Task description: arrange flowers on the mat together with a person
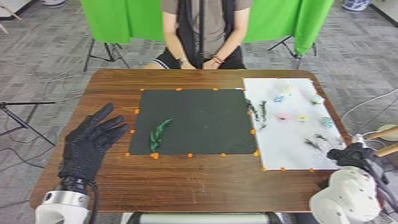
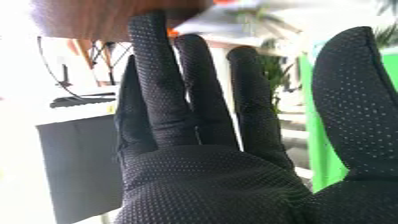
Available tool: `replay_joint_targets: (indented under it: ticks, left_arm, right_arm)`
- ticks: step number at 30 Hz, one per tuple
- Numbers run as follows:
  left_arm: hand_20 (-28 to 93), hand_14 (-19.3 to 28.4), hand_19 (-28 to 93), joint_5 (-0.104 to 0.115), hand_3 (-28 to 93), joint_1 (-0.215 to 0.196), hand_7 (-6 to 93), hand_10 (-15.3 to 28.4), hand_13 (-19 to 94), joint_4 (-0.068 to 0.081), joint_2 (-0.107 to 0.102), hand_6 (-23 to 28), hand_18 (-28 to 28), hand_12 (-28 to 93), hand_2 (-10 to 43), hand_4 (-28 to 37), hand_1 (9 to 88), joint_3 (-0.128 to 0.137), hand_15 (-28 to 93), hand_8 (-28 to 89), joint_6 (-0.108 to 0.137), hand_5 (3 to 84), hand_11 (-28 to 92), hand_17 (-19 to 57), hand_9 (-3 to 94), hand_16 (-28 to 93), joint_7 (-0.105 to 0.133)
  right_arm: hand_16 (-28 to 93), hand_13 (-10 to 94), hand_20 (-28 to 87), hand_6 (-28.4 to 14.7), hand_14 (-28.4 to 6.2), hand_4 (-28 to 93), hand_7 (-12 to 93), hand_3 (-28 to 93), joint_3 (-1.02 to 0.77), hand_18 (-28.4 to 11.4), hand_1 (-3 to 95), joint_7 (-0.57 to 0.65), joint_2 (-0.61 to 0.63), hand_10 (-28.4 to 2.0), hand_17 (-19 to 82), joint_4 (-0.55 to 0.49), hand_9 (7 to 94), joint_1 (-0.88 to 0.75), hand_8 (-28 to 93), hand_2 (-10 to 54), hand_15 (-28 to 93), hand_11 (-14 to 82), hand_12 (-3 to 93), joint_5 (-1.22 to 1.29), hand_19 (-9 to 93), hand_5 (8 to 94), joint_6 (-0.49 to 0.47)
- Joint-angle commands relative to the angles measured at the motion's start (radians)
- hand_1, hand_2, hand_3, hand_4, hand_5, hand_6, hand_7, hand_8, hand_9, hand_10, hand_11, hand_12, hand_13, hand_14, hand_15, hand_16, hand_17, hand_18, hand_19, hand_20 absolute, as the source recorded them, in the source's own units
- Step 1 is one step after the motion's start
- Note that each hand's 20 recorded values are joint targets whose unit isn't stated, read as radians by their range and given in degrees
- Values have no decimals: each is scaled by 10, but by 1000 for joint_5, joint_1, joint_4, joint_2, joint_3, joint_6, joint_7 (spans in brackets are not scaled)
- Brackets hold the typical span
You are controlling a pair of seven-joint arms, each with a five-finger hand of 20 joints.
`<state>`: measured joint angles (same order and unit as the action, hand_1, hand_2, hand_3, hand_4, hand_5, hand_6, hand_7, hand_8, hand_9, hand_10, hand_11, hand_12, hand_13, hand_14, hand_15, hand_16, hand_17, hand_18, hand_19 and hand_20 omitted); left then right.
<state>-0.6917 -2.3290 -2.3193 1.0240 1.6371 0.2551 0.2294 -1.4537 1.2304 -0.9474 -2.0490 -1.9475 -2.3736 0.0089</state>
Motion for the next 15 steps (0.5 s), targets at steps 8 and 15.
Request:
replay_joint_targets:
  ticks: [8, 15]
  left_arm:
    - [-171, 284, 669, -13, 762, -14, 101, 229, 289, 2, 20, 102, 279, 100, 93, -283, 219, 6, 513, -87, -17, 367, 261, -52, 370, -120, -20]
    - [-171, 284, 669, -16, 762, -18, 102, 228, 289, 0, 25, 102, 279, 100, 93, -283, 220, 11, 513, -87, -16, 367, 261, -53, 371, -120, -25]
  right_arm:
    - [96, 698, 100, 16, -94, -282, 149, 719, 92, -150, 430, -26, -31, -122, 159, 70, 807, 59, -59, -88, 507, 223, 148, -36, 643, 789, -173]
    - [131, 762, 95, 21, -84, -283, 179, 658, 111, -147, 497, -24, -20, -107, 200, 68, 906, 48, 11, -95, 590, 297, 183, -102, 696, 890, -103]
